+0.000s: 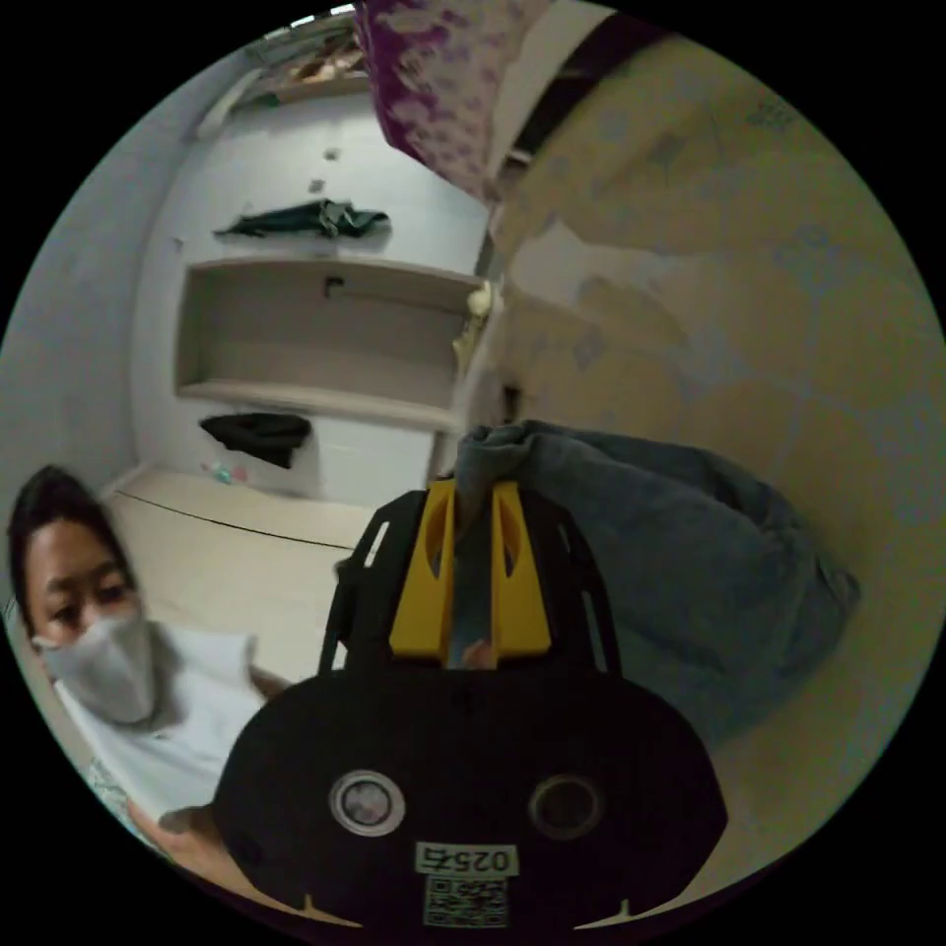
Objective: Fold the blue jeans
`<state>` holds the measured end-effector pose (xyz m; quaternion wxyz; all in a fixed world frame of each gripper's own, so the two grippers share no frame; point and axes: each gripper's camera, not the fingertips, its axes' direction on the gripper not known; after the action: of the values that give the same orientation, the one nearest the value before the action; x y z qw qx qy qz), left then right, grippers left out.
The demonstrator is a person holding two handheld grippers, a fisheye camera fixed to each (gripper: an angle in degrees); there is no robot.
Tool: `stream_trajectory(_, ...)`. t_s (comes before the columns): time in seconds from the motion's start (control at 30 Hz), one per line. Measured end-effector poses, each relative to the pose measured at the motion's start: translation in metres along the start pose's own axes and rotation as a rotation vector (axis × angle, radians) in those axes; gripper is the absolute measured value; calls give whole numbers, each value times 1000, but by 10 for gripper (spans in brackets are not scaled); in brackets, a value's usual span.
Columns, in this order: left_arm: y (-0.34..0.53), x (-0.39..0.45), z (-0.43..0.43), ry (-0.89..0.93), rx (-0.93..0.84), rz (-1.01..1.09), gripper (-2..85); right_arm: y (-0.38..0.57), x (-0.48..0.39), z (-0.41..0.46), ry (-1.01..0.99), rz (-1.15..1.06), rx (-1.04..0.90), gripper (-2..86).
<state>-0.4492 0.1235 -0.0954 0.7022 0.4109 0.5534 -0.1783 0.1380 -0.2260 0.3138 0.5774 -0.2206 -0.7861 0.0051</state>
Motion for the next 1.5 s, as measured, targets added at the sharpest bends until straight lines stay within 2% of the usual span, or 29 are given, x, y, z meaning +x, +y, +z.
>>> stream_trajectory(0.03, 3, -26, 7, -72, -17, -89, 12, -8, 16, 39, 134, -4, -87, 63)
stream_trajectory(0.07, 7, -51, 19, -116, -43, -200, 14, -13, 30, 68, 173, -19, -151, 67)
stream_trajectory(0.1, 10, -61, 23, -115, -38, -237, 17, -14, 34, 75, 157, -33, -154, 69)
stream_trajectory(0.2, 14, -83, 10, 79, 109, -358, 39, -11, 22, 72, 60, -80, -85, 124)
stream_trajectory(0.23, 13, -79, -5, 55, 171, -364, 52, -7, 13, 60, -4, -108, -35, 158)
stream_trajectory(0.27, 11, -71, -27, -46, 244, -384, 57, -1, 4, 46, -58, -135, 0, 156)
stream_trajectory(0.33, -1, -47, -58, -168, 310, -337, 56, 17, -10, 18, -71, -209, 108, 128)
stream_trajectory(0.4, -24, -11, -76, -252, 348, -194, 50, 36, -27, 1, 65, -264, 166, 109)
stream_trajectory(0.43, -44, 14, -76, -294, 338, -98, 42, 50, -40, -3, 217, -316, 192, 104)
stream_trajectory(0.47, -67, 37, -65, -323, 312, -10, 34, 63, -53, -1, 368, -374, 214, 99)
stream_trajectory(0.6, -129, 71, 5, -464, 158, 200, -2, 82, -65, 44, 643, -474, 218, 66)
stream_trajectory(0.63, -145, 64, 31, -495, 76, 213, -6, 79, -55, 73, 729, -478, 161, 45)
stream_trajectory(0.73, -166, 19, 100, -562, -255, 226, -8, 64, 0, 166, 956, -443, -176, 6)
stream_trajectory(0.77, -166, 15, 104, -549, -218, 277, -8, 70, -2, 176, 984, -538, -97, -3)
stream_trajectory(0.87, -182, 23, 93, -605, -249, 307, -1, 68, -4, 195, 1045, -586, -113, -7)
stream_trajectory(0.93, -193, 31, 78, -674, -246, 314, 12, 64, -3, 189, 1020, -554, -99, -6)
stream_trajectory(1.0, -203, 34, 54, -724, -207, 285, 17, 65, 0, 169, 947, -488, 6, -1)
stream_trajectory(1.1, -220, 17, 15, -437, -249, 173, 52, 74, 29, 115, 621, -226, 180, 36)
stream_trajectory(1.13, -226, 1, 6, -339, -287, 83, 112, 82, 54, 96, 455, -102, 229, 65)
stream_trajectory(1.17, -229, -15, 1, -314, -353, 36, 150, 91, 80, 86, 343, 10, 243, 102)
stream_trajectory(1.23, -233, -30, -9, -370, -402, -7, 164, 104, 114, 82, 278, 153, 223, 160)
stream_trajectory(1.27, -239, -38, -18, -314, -416, -43, 164, 113, 132, 84, 240, 235, 218, 187)
stream_trajectory(1.33, -251, -46, -26, -257, -441, -95, 155, 120, 148, 93, 132, 266, 230, 203)
stream_trajectory(1.5, -277, -51, -49, -291, -506, -68, 153, 91, 173, 155, -18, 273, 207, 180)
